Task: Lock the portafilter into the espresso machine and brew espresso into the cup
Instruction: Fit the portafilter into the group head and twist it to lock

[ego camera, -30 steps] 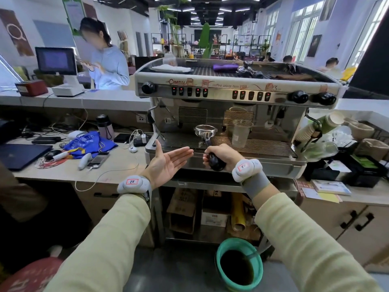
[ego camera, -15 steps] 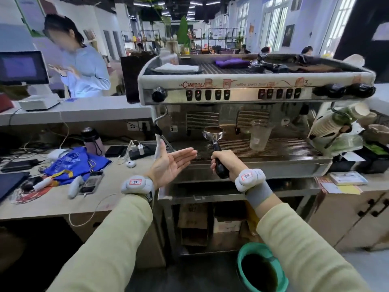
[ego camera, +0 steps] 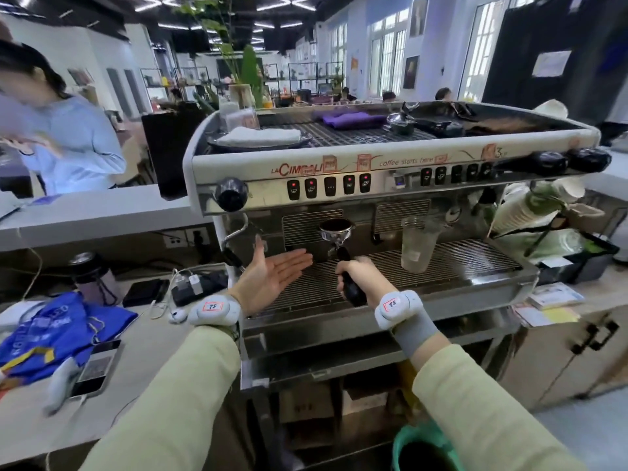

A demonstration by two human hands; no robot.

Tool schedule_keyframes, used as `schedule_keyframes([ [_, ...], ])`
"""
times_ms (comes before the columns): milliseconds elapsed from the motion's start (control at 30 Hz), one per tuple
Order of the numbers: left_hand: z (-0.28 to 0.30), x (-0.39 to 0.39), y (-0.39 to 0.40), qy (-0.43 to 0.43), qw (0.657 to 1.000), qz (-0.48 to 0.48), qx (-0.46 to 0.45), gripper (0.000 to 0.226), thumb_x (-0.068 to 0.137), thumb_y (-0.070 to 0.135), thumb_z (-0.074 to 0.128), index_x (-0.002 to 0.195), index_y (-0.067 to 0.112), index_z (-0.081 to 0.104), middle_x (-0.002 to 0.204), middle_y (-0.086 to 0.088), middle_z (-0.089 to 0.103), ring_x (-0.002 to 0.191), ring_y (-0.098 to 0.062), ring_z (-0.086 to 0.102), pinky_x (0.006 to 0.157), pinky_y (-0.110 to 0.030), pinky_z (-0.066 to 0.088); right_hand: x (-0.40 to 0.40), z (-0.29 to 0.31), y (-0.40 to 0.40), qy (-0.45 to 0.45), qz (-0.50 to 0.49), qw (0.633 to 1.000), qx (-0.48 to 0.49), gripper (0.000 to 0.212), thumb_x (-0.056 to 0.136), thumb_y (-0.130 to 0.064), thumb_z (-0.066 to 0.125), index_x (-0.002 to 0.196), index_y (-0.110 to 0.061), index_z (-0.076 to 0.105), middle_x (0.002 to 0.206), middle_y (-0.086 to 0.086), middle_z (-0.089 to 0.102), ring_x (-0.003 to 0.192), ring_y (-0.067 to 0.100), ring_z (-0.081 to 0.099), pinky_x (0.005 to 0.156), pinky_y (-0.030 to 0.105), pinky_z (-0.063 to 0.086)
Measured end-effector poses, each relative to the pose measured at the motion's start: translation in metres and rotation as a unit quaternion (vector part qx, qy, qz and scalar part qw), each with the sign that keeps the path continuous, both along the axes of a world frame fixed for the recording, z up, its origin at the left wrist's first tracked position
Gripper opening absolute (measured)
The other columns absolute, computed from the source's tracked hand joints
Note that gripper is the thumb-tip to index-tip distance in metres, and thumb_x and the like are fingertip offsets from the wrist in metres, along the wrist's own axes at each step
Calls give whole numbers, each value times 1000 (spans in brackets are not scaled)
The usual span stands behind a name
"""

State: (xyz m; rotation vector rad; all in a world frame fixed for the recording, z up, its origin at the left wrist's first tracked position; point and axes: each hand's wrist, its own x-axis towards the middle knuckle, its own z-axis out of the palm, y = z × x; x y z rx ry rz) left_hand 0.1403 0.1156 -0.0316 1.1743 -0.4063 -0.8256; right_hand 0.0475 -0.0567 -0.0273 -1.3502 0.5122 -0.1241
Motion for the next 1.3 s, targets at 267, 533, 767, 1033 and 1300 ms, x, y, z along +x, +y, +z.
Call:
schedule_keyframes([
  [267, 11, 32, 7, 26, 1000, 7, -12, 75, 88, 62, 29, 130, 2, 46, 132, -16, 56, 123, -22, 52, 101, -32, 38, 22, 9, 8, -1, -53, 995, 85, 24, 94, -23, 51, 76, -8, 48, 66, 7, 44, 50, 16, 43, 45, 27, 37],
  [533, 55, 42, 21, -148, 985, -6, 86, 30, 90, 34, 45, 91, 14, 66, 69, 2, 63, 72, -15, 58, 72, -30, 40, 44, 17, 30, 3, -122, 982, 143, 24, 96, -19, 42, 75, -8, 48, 63, 5, 44, 47, 14, 40, 36, 14, 35],
  [767, 86, 18, 3, -354, 901, -114, 225, 26, 87, 38, 54, 101, 18, 62, 72, 4, 64, 70, -10, 60, 63, -24, 42, 53, 28, 42, -6, -152, 978, 143, 21, 94, -17, 45, 80, -3, 52, 62, 8, 44, 46, 15, 42, 36, 13, 38],
  [1033, 153, -10, -28, -884, 426, 40, 185, 45, 86, 28, 56, 126, 9, 48, 131, -11, 52, 127, -27, 44, 109, -37, 34, 62, 31, 47, 34, -177, 979, 95, 13, 92, -16, 44, 93, -4, 51, 70, 11, 48, 53, 21, 46, 43, 23, 38],
  [1300, 166, 27, -35, -826, 442, 69, 344, 59, 88, 16, 56, 139, 5, 29, 141, -16, 43, 127, -34, 45, 102, -44, 39, 65, 22, 40, 16, -155, 984, 81, 21, 94, -20, 48, 80, -5, 52, 64, 8, 52, 51, 20, 49, 46, 27, 40],
])
